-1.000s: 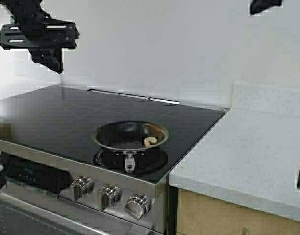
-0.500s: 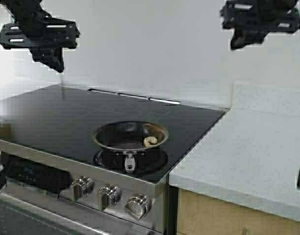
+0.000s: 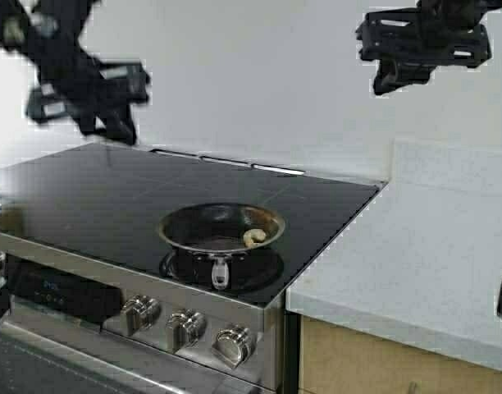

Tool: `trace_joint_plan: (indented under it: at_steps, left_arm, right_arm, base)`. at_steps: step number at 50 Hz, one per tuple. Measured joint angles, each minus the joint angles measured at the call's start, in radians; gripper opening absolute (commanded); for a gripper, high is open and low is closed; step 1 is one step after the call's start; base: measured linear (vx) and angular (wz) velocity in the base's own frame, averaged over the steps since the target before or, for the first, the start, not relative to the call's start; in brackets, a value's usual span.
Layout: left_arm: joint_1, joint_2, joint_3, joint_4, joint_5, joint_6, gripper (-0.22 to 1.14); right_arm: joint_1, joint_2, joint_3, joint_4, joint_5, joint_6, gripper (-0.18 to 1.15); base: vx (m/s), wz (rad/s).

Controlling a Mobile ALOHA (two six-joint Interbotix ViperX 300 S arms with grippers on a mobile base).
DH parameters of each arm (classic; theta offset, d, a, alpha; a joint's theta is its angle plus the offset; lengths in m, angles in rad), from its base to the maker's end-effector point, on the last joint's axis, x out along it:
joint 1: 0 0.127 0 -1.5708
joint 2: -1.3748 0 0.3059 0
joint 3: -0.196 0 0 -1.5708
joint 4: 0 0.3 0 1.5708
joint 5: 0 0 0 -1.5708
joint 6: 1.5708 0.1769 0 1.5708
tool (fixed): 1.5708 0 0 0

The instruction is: Add oil to the pan and cook the shrimp and serve it

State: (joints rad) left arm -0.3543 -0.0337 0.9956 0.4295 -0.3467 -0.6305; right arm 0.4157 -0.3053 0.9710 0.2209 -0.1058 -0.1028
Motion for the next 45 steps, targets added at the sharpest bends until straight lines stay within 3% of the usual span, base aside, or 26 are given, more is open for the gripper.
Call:
trace_joint_plan:
  at_steps: [5,25,45]
  left_arm:
    - [0.002,0.106,0.006,-0.021,-0.097,-0.023,0.99]
    - [0.002,0.505,-0.015,-0.046,-0.663,-0.225,1.01]
    - [0.002,0.864,-0.155,-0.035,-1.045,-0.495,1.01]
  right_arm:
    - [0.002,-0.015,0.000,0.000,0.000,0.000,0.05]
    - [0.002,-0.029,0.000,0.003,0.000,0.000,0.05]
    - [0.002,-0.031,0.000,0.012,0.011,0.002,0.05]
  base:
    - [0.00,0.00]
    - [0.00,0.00]
    - [0.00,0.00]
